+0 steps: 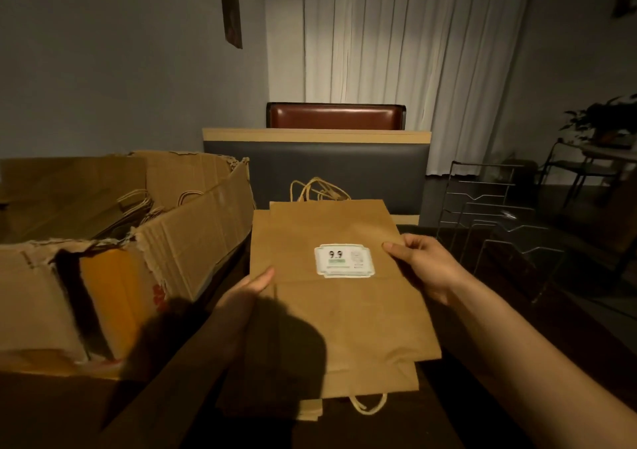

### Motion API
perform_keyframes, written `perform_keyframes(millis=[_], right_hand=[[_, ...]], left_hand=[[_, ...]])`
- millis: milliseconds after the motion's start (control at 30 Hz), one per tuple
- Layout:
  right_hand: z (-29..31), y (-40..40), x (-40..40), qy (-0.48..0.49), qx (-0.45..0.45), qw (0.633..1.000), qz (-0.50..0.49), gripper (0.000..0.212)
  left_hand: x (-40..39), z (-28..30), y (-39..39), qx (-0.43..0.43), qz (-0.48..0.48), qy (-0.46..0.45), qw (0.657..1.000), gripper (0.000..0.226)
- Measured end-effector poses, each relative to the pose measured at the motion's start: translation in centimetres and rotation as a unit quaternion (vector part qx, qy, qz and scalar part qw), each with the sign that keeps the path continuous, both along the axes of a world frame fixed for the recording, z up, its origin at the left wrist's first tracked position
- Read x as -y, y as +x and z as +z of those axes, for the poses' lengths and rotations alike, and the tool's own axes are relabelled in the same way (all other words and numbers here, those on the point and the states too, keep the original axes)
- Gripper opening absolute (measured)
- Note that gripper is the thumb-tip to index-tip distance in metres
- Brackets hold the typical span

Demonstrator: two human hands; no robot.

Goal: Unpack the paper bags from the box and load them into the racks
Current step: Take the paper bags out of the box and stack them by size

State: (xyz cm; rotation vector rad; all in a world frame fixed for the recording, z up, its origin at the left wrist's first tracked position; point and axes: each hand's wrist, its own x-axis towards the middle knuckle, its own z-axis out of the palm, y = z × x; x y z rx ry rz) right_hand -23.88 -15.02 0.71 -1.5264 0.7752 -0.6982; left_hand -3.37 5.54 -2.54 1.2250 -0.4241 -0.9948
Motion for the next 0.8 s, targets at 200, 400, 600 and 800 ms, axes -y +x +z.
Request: perform_keyframes(millis=[200, 400, 600, 800], right_hand=[[1.9, 0.0, 6.5, -0.033, -0.063, 0.996, -0.056, 0.005], [3.6, -0.3, 12.1, 0.019, -0.084, 0.994, -0.061, 0.026], [3.3, 1.0, 11.3, 0.093, 0.038, 0.993, -0.059, 0.021], [-3.0, 3.7, 5.3, 0.115, -0.064, 0.991, -0.035, 0.024]], left_hand=[[0.5, -1.3, 2.3, 0.077, 0.005, 0.032, 0.996, 0.022], [0.5, -2.4, 5.4, -0.008, -0.052, -0.033, 0.998, 0.033], [1.5, -2.6, 5.7, 0.007, 0.004, -0.006, 1.000, 0.023], [3.0, -1.7, 4.0, 0.041, -0.043, -0.045, 0.997, 0.017]])
